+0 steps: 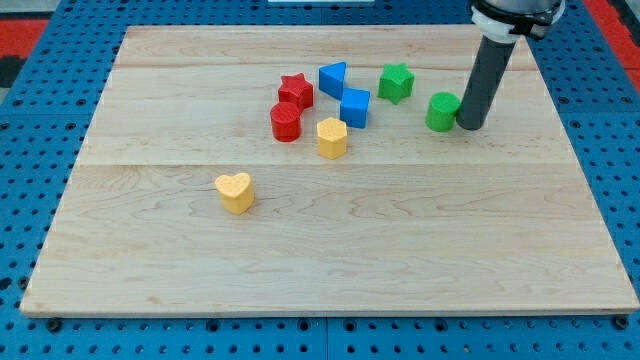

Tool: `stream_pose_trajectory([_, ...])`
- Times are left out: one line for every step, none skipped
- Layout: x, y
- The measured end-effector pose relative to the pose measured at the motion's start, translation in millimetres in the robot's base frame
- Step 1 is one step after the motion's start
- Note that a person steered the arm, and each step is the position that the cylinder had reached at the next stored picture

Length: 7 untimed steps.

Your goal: Push the yellow heart towards right

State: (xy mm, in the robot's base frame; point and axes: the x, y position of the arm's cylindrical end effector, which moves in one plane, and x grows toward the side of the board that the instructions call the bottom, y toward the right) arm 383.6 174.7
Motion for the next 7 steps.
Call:
stream_pose_trajectory([-2.2,-5.5])
stream_pose_trajectory([-6.1,-15.2])
stream_pose_trajectory([-6.2,-22.7])
stream_pose_trajectory([-6.2,-23.1])
stream_pose_trajectory([6.0,-19.7])
stream_pose_trajectory([53.7,-16.0])
stream_pose_trajectory([117.3,-16.0])
